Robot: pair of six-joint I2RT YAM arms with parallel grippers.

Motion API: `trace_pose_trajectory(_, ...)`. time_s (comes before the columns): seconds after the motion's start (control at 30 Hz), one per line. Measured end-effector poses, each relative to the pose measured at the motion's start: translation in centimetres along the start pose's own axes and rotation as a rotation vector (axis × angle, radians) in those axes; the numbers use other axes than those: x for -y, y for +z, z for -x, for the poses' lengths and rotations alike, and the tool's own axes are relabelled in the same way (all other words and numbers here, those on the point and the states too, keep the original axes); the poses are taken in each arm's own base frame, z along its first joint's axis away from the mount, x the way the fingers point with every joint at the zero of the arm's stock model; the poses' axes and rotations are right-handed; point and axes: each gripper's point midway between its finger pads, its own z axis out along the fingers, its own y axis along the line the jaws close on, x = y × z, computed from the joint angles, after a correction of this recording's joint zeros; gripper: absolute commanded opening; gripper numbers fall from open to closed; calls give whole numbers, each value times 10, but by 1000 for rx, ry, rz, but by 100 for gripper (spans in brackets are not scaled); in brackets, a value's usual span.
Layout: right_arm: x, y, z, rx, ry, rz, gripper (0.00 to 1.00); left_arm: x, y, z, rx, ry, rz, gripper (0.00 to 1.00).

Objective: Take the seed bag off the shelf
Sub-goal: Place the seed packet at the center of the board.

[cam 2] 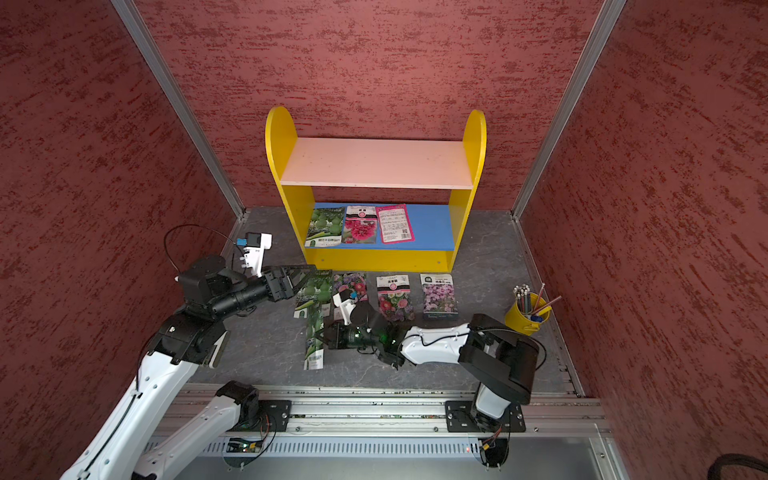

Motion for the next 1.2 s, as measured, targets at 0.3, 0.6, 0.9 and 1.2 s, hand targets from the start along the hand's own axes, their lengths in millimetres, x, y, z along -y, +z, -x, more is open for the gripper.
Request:
trace_pose_trajectory(0.3, 17, 25, -22, -20, 49, -49, 0, 3, -6, -1, 12, 8, -6, 100)
trace_pose_trajectory(0.6, 35, 31, -23, -11, 95, -140, 0, -1, -7, -7, 7, 4, -3, 100)
trace_pose_trajectory(0.9, 65, 40, -35, -51, 135, -234, 0, -4, -6, -13, 0, -1, 1, 100)
trace_pose_trajectory(1.2, 79, 45, -40, -65, 147, -282, 0, -5, -8, -15, 1, 1, -1, 100)
